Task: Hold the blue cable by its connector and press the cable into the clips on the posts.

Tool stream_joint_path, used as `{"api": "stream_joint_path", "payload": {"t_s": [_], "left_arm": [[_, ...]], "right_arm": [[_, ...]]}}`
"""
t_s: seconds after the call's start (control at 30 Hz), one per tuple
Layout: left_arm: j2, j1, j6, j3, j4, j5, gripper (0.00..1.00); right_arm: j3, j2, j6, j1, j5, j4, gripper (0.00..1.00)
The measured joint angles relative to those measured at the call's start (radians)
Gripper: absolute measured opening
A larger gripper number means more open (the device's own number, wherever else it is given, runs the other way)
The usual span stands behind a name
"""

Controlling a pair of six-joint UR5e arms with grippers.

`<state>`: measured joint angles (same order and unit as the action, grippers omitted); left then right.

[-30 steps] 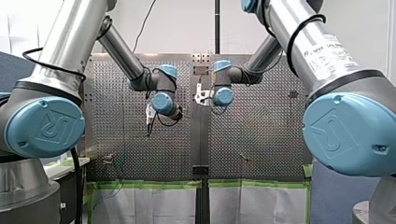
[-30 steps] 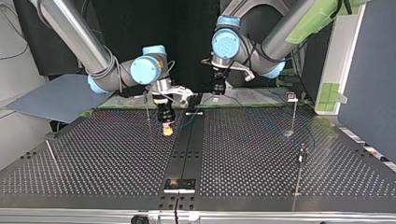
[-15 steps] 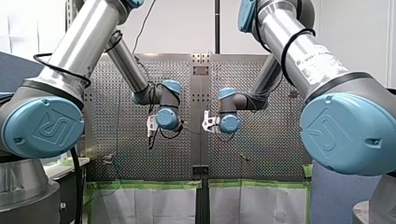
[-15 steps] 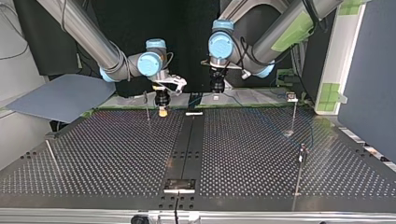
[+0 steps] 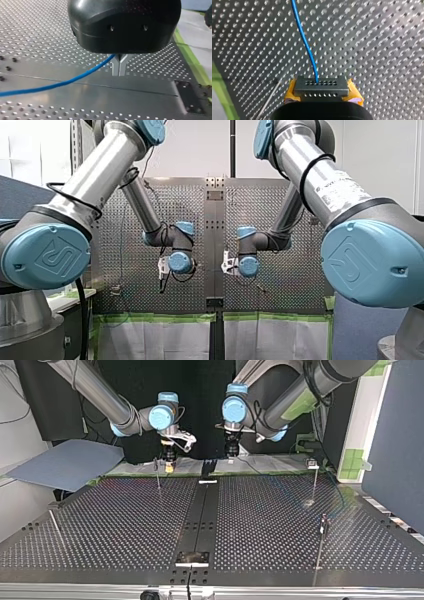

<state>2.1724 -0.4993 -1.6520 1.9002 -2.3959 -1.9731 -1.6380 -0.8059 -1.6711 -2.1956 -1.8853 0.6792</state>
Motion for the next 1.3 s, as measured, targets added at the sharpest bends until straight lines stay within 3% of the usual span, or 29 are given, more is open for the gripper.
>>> {"api": "stream_joint_path", "payload": {"t_s": [0.17, 0.37, 0.53, 0.67, 0.87, 1.17, 1.3], "left_arm": [[0.047, -0.001, -0.002, 0.0, 0.017, 0.002, 0.0], [0.086, -0.003, -0.004, 0.0, 0.021, 0.001, 0.0], [0.09, -0.017, 0.002, 0.0, 0.023, 0.004, 0.0], [0.091, -0.036, 0.0, -0.001, 0.038, 0.01, 0.0], [0.116, -0.062, -0.014, -0.02, 0.05, 0.012, 0.0], [0.165, -0.118, -0.045, -0.078, 0.049, -0.003, 0.0], [0.199, -0.152, -0.066, -0.112, 0.046, -0.019, 0.0]], "right_arm": [[-0.048, 0.001, -0.035, 0.006, -0.039, 0.048, 0.0], [-0.109, 0.001, -0.055, 0.016, -0.095, 0.109, 0.0], [-0.154, 0.001, -0.061, 0.033, -0.138, 0.153, 0.0], [-0.184, 0.003, -0.061, 0.049, -0.151, 0.184, 0.0], [-0.239, 0.006, -0.05, 0.089, -0.137, 0.239, 0.0], [-0.325, 0.01, -0.028, 0.174, -0.059, 0.316, 0.0], [-0.36, 0.015, -0.005, 0.209, -0.025, 0.327, 0.0]]}}
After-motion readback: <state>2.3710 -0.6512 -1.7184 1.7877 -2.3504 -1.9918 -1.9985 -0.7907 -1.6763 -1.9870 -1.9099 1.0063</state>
